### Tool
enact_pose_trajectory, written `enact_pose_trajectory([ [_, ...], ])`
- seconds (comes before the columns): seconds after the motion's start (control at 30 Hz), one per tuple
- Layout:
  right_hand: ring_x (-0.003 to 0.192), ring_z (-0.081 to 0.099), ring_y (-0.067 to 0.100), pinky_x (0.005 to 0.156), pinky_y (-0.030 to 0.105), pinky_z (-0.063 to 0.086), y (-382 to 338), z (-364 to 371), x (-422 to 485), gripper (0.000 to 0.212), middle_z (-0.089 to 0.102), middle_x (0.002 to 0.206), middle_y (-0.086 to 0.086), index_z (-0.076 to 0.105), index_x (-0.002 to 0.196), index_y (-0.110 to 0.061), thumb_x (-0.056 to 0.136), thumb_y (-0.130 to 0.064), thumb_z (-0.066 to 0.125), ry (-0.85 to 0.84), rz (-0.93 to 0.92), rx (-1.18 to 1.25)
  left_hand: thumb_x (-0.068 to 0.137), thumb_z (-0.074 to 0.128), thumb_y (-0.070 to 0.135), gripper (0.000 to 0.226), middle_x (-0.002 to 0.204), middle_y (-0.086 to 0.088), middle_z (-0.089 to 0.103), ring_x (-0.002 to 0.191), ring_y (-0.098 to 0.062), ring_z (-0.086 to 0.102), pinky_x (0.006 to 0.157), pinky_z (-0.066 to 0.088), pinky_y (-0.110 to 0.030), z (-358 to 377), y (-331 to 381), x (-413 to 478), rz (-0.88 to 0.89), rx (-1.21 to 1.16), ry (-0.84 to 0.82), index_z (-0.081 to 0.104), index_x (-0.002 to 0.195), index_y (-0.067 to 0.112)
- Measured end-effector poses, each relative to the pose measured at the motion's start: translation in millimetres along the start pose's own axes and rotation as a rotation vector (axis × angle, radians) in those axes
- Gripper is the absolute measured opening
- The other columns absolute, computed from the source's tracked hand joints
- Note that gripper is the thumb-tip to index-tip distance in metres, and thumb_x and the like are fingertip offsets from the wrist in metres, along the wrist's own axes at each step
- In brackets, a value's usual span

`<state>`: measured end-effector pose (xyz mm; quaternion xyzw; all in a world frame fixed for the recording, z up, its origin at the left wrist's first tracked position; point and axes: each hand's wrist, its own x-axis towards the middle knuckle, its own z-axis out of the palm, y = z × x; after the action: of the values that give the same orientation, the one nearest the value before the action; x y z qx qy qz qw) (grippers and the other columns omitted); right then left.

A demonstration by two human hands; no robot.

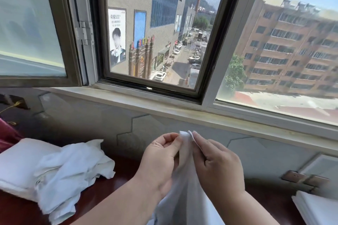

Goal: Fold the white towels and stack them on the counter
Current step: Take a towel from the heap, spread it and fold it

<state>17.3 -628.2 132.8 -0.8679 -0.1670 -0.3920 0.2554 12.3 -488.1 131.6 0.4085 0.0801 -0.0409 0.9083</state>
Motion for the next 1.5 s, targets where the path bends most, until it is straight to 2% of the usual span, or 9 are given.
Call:
enact_pose_trajectory([
  [0.1, 0.050, 0.053, 0.018, 0.042, 0.030, 0.047, -10.3, 5.8, 2.5, 0.021, 0.055, 0.059, -0.009, 0.080, 0.110, -0.027, 0.095, -0.032, 0.066, 0.008, 0.016, 0.005, 0.095, 0.068, 0.012, 0.020, 0.091, -0.014, 0.073, 0.082, -0.023, 0.066, 0.069, 0.056, -0.031, -5.3, 3.5, 1.6, 0.001, 0.096, 0.000, 0.076, 0.079, 0.023],
  [0.2, 0.051, 0.054, 0.016, 0.043, 0.031, 0.047, -18.3, 13.6, -3.3, 0.022, 0.056, 0.060, -0.008, 0.080, 0.112, -0.024, 0.094, -0.028, 0.067, 0.000, 0.041, 0.031, 0.097, 0.065, 0.013, 0.007, 0.101, -0.018, 0.075, 0.090, -0.027, 0.069, 0.081, 0.057, -0.037, -11.8, 3.7, 5.0, -0.037, 0.054, -0.001, 0.070, 0.102, 0.010],
  [0.3, 0.050, 0.054, 0.016, 0.041, 0.031, 0.047, -20.7, 18.7, -13.8, 0.028, 0.056, 0.060, -0.007, 0.079, 0.115, -0.021, 0.097, -0.031, 0.060, -0.012, 0.048, 0.011, 0.085, 0.074, 0.020, 0.037, 0.117, -0.025, 0.072, 0.104, -0.031, 0.068, 0.099, 0.052, -0.042, -20.4, 1.5, 5.4, -0.147, -0.050, -0.031, 0.070, 0.117, 0.002],
  [0.53, 0.052, 0.045, 0.017, 0.048, 0.025, 0.037, -15.2, 27.7, -33.3, 0.030, 0.051, 0.063, -0.004, 0.077, 0.118, -0.012, 0.097, -0.023, 0.059, -0.012, -0.045, -0.074, 0.068, 0.082, 0.021, 0.032, 0.107, -0.024, 0.075, 0.088, -0.023, 0.075, 0.071, 0.062, -0.026, -32.8, -4.6, 10.2, -0.234, -0.058, -0.063, 0.081, 0.097, 0.006],
  [0.77, 0.061, 0.039, 0.011, 0.061, 0.018, 0.026, -10.9, 37.3, -44.1, 0.029, 0.051, 0.067, -0.007, 0.076, 0.120, -0.011, 0.100, -0.019, 0.057, -0.035, -0.072, -0.092, 0.065, 0.083, 0.026, 0.036, 0.097, -0.021, 0.076, 0.081, -0.022, 0.075, 0.064, 0.059, -0.026, -37.0, -7.5, 13.3, -0.253, 0.039, -0.037, 0.081, 0.094, 0.005],
  [1.0, 0.059, 0.049, 0.011, 0.051, 0.033, 0.048, -19.1, 38.9, -58.4, 0.041, 0.051, 0.070, -0.011, 0.066, 0.136, -0.018, 0.098, -0.022, 0.051, -0.171, 0.114, 0.095, 0.071, 0.080, 0.024, 0.041, 0.107, -0.023, 0.075, 0.094, -0.029, 0.074, 0.081, 0.060, -0.034, -41.9, -12.1, 7.8, -0.263, -0.014, 0.006, 0.077, 0.106, 0.002],
  [1.17, 0.084, 0.068, 0.004, 0.073, 0.012, 0.049, -24.2, 34.7, -63.4, 0.043, 0.069, 0.093, -0.024, 0.054, 0.143, -0.043, 0.104, -0.028, 0.044, -0.314, 0.347, 0.331, 0.074, 0.075, 0.023, 0.041, 0.089, -0.020, 0.069, 0.072, -0.026, 0.063, 0.060, 0.053, -0.032, -37.1, -11.8, 6.6, -0.240, -0.059, 0.017, 0.072, 0.107, -0.003],
  [1.37, 0.069, 0.067, 0.015, 0.065, 0.023, 0.054, -15.3, 34.2, -56.4, 0.050, 0.070, 0.084, -0.016, 0.054, 0.130, -0.064, 0.103, -0.022, 0.046, -0.382, 0.371, 0.394, 0.081, 0.075, 0.026, 0.045, 0.082, -0.017, 0.055, 0.067, -0.025, 0.049, 0.057, 0.044, -0.034, -39.2, -18.2, 8.7, -0.177, -0.043, -0.022, 0.067, 0.110, -0.008],
  [1.5, 0.068, 0.066, 0.019, 0.065, 0.030, 0.054, -7.0, 35.0, -60.1, 0.038, 0.072, 0.083, -0.010, 0.069, 0.117, -0.045, 0.101, -0.018, 0.048, -0.357, 0.470, 0.490, 0.090, 0.073, 0.020, 0.025, 0.099, -0.022, 0.074, 0.089, -0.036, 0.071, 0.087, 0.058, -0.048, -54.2, -20.3, 18.1, -0.135, 0.164, 0.030, 0.073, 0.107, 0.001],
])
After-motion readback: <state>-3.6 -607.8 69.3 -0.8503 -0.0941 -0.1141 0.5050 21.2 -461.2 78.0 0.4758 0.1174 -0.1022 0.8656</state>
